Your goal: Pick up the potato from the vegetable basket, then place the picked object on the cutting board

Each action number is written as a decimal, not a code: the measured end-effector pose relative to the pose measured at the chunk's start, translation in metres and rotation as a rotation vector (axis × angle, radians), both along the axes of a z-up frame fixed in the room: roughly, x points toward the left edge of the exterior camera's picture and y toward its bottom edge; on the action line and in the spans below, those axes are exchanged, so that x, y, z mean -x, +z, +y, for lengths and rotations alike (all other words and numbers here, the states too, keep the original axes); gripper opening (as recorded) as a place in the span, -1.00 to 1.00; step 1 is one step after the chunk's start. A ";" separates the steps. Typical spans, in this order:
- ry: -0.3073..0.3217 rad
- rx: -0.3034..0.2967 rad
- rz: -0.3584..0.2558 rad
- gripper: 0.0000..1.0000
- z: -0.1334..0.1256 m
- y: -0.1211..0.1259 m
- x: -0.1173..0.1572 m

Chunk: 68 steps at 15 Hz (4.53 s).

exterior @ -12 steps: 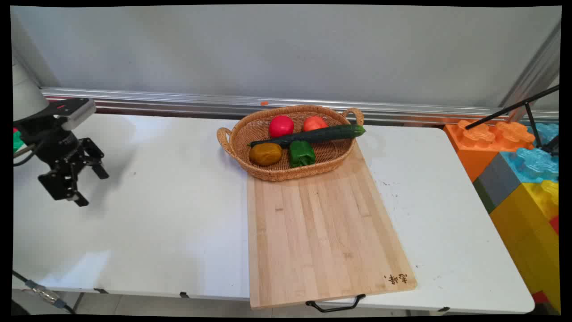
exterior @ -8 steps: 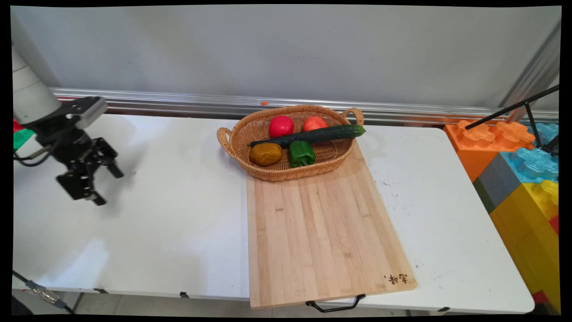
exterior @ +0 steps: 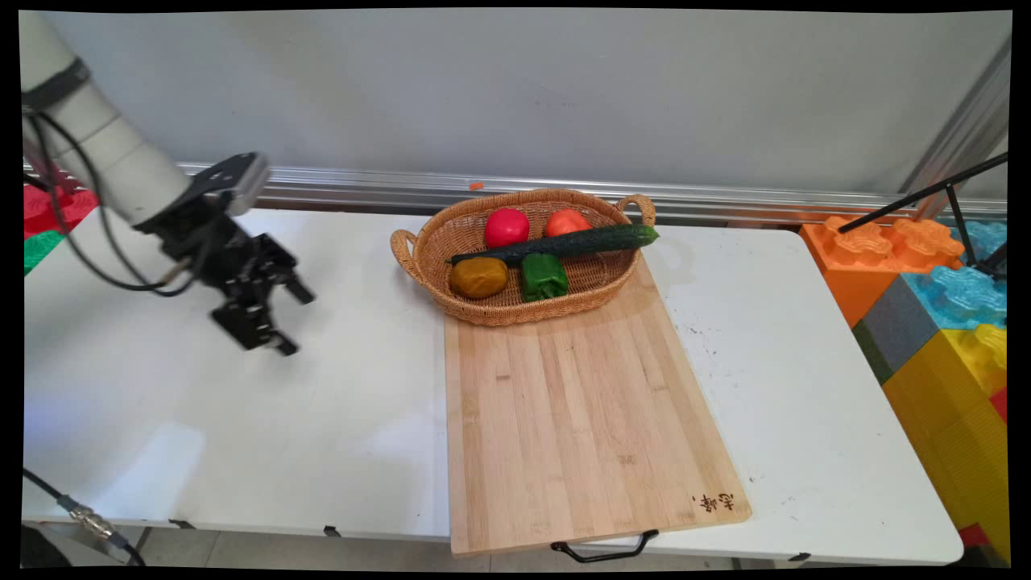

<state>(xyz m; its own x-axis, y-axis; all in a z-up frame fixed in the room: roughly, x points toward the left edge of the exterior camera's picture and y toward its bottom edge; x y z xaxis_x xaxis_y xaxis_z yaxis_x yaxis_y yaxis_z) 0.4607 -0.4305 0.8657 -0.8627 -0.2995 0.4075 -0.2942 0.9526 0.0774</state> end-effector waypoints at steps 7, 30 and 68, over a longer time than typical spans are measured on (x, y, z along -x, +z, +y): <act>0.036 0.157 0.071 1.00 -0.022 0.017 0.088; 0.270 0.215 -0.040 1.00 -0.123 -0.051 0.184; 0.194 0.134 0.154 -1.00 -0.063 0.034 0.311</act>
